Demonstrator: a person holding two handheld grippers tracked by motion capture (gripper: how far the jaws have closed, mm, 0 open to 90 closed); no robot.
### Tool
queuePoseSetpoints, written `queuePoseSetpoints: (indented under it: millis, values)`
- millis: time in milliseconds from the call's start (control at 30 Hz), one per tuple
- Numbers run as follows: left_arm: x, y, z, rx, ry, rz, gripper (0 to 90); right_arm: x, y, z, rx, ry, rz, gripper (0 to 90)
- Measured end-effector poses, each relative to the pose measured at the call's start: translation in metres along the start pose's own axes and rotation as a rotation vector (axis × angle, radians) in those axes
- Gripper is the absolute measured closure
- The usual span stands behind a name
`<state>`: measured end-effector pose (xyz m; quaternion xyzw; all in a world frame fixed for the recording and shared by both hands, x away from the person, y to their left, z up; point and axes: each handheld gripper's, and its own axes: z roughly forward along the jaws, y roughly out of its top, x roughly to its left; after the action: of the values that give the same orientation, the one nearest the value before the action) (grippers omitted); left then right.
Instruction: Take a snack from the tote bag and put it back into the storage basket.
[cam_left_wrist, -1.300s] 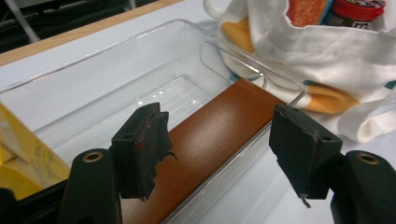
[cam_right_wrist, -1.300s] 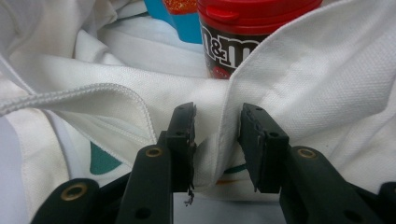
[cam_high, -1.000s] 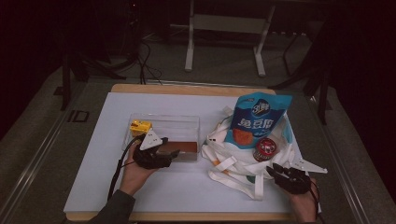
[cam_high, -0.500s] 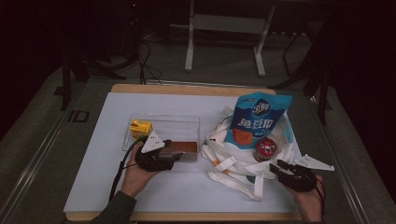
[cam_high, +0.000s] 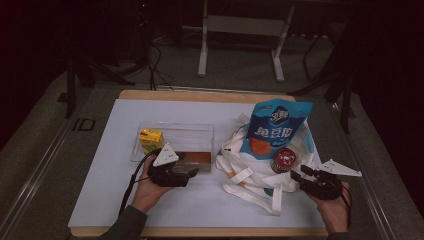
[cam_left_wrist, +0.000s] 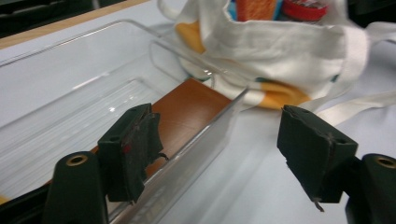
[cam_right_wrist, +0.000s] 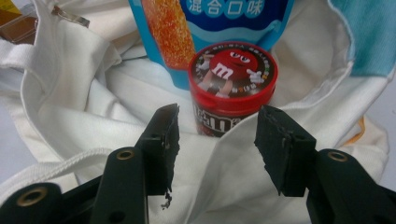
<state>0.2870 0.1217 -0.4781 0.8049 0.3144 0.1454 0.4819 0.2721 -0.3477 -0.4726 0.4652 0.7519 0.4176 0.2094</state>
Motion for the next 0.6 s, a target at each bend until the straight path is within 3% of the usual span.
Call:
queuePoseSetpoints:
  millis: [433, 600]
  values:
    - [-0.01, -0.003, 0.008, 0.024, -0.056, 0.043, 22.1, -0.005, 0.016, -0.001, -0.002, 0.009, -0.02, 49.8]
    - [-0.015, -0.003, 0.01, 0.018, -0.059, 0.058, 25.0, -0.01, 0.021, -0.002, -0.019, 0.036, 0.008, 49.5]
